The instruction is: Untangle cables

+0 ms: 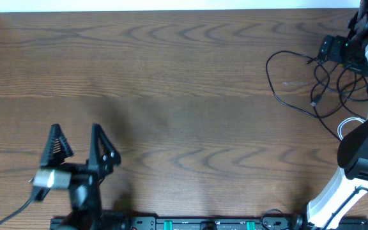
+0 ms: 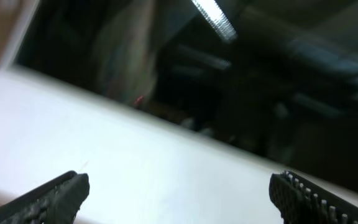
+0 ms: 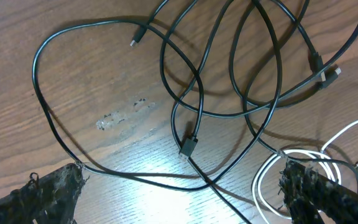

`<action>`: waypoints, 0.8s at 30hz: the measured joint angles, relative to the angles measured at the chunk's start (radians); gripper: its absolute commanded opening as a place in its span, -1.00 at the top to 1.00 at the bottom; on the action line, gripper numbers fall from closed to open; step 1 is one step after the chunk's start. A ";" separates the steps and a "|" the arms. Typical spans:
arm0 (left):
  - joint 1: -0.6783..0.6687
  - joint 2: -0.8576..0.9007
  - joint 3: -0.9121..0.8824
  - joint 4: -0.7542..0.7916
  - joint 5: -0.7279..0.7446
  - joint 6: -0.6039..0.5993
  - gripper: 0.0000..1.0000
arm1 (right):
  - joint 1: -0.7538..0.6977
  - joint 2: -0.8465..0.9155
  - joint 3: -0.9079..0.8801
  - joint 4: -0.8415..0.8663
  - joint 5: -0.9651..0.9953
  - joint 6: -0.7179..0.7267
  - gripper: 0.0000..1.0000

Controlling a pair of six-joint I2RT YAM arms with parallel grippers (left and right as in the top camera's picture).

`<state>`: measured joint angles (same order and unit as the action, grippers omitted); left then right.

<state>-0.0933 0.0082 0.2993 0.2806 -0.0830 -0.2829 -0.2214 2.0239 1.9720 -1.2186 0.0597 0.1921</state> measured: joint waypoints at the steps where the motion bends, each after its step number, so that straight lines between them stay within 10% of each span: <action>1: 0.000 0.002 -0.090 0.062 -0.048 0.004 -0.96 | 0.000 0.000 0.000 0.000 0.000 0.000 -0.99; 6: 0.000 0.002 -0.282 0.172 -0.107 0.011 -0.96 | 0.000 0.000 0.000 0.000 0.000 0.000 -0.99; 16: 0.002 0.002 -0.288 -0.288 0.029 0.241 -0.96 | 0.000 0.000 0.000 -0.001 -0.001 0.000 -0.99; 24: 0.001 0.002 -0.280 -0.310 0.116 0.338 -0.96 | 0.000 0.000 0.000 0.000 0.000 0.000 -0.98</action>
<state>-0.0925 0.0101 0.0196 -0.0292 0.0326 0.0551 -0.2214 2.0239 1.9720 -1.2182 0.0593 0.1917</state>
